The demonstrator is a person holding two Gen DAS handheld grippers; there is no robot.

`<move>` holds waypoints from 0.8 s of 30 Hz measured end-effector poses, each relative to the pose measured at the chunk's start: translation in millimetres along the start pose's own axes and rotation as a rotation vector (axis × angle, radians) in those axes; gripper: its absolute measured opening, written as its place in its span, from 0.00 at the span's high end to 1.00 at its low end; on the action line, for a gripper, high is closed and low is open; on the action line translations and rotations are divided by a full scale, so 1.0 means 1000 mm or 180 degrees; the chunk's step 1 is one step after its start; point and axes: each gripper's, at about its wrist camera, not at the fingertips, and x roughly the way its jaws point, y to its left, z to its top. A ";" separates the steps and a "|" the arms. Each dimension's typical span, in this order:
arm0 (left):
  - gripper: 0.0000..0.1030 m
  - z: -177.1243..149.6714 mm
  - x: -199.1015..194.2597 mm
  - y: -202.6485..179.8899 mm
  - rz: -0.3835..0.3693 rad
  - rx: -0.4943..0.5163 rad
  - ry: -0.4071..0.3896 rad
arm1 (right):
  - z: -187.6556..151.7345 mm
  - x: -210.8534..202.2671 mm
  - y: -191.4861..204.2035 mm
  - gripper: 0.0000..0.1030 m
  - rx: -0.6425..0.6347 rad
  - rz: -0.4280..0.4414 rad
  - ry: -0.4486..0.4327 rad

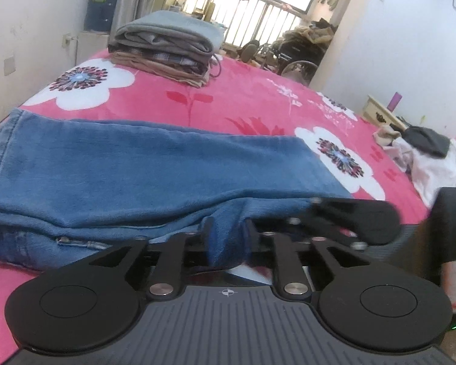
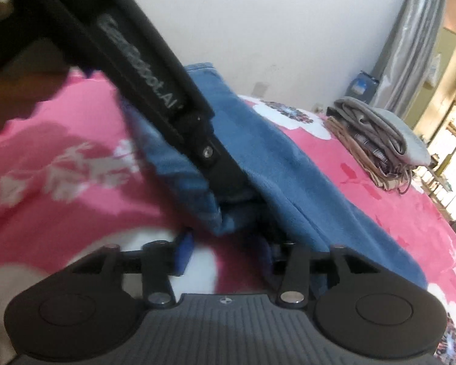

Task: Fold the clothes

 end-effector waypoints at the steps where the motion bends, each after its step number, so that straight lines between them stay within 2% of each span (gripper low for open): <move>1: 0.73 0.000 -0.002 0.000 0.0006 -0.0007 -0.0004 | -0.002 -0.007 -0.003 0.53 0.0013 0.0062 0.0048; 2: 0.71 0.000 -0.004 0.001 0.0012 -0.0015 -0.0008 | -0.003 -0.013 -0.008 0.53 0.0092 0.0125 0.0080; 4: 0.67 0.000 -0.006 0.002 0.0033 -0.0018 -0.0010 | -0.003 -0.022 -0.026 0.53 0.0501 0.0240 0.0071; 9: 0.66 0.002 0.002 0.000 0.0085 0.0009 0.0026 | -0.003 -0.021 -0.069 0.54 0.1513 0.0568 -0.0047; 13: 0.65 0.002 0.005 0.000 0.0049 -0.0012 0.0063 | -0.032 -0.010 -0.115 0.53 0.3013 0.1242 0.0046; 17: 0.60 0.000 0.001 0.006 -0.0049 -0.0110 0.0107 | -0.083 0.012 -0.151 0.51 0.4645 0.2017 0.0106; 21: 0.57 0.000 -0.006 0.011 -0.0153 -0.0225 0.0084 | -0.111 0.028 -0.160 0.51 0.5327 0.2631 0.0135; 24: 0.54 0.005 -0.009 0.017 -0.0246 -0.0424 -0.0025 | -0.107 0.028 -0.166 0.51 0.5332 0.2960 -0.0056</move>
